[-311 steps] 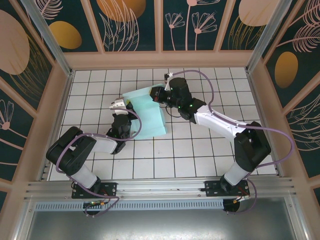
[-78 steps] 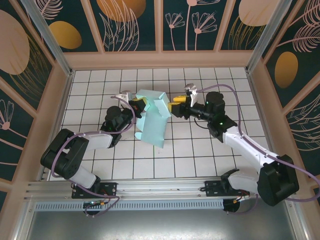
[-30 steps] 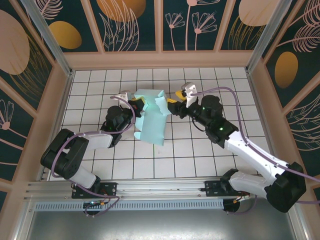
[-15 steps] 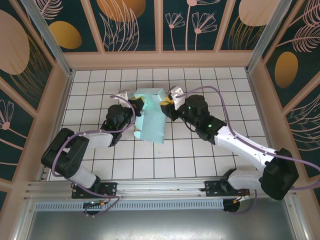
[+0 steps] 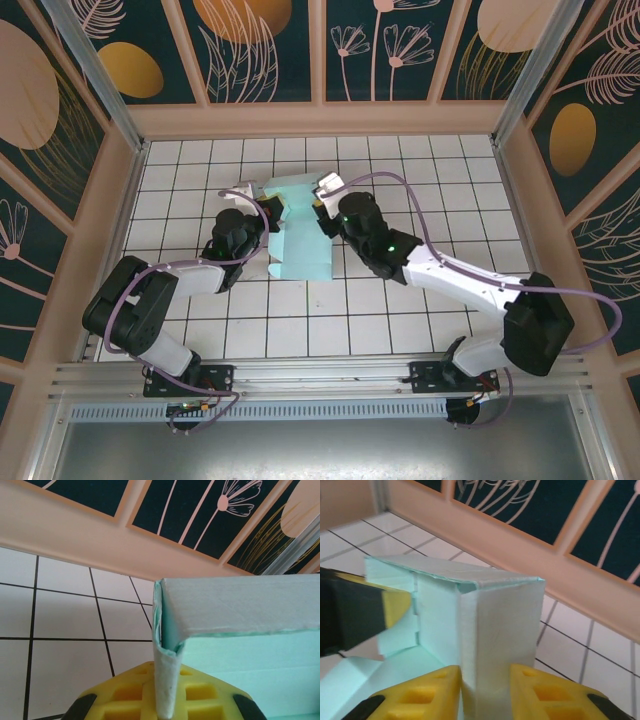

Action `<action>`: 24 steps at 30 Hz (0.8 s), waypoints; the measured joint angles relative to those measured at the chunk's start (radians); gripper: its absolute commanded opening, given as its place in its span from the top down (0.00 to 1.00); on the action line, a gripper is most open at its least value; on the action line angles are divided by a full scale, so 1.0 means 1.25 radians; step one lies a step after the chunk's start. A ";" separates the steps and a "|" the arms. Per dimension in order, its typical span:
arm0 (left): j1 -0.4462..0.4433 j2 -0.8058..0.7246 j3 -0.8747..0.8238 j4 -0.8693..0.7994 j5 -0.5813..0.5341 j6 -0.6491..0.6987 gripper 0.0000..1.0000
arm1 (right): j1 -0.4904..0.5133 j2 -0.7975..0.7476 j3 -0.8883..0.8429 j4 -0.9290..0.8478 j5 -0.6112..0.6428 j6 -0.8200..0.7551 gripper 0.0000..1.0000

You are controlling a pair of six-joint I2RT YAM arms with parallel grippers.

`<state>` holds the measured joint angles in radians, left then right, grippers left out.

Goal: Fold the paper box

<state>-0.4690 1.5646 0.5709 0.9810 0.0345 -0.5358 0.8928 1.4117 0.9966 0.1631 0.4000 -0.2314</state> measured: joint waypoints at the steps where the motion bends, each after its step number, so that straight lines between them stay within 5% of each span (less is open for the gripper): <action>1: 0.000 0.000 0.000 -0.002 0.000 0.000 1.00 | 0.006 0.010 0.005 -0.001 0.034 -0.009 0.73; 4: 0.000 0.000 0.000 -0.005 0.002 0.000 1.00 | 0.021 0.034 0.017 -0.002 0.110 -0.034 0.77; 9: 0.000 0.000 0.000 -0.013 0.002 0.000 1.00 | 0.041 0.064 0.025 0.019 0.223 -0.074 0.99; 14: -0.001 0.000 0.002 -0.013 0.006 -0.001 1.00 | 0.048 0.085 0.032 0.049 0.283 -0.096 1.00; 24: -0.004 -0.036 0.006 -0.020 0.047 0.001 0.53 | 0.049 0.104 0.033 0.125 0.330 -0.159 1.00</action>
<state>-0.4744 1.5196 0.5781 0.9565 0.0933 -0.5343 0.9546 1.5421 1.0374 0.3195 0.8127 -0.4301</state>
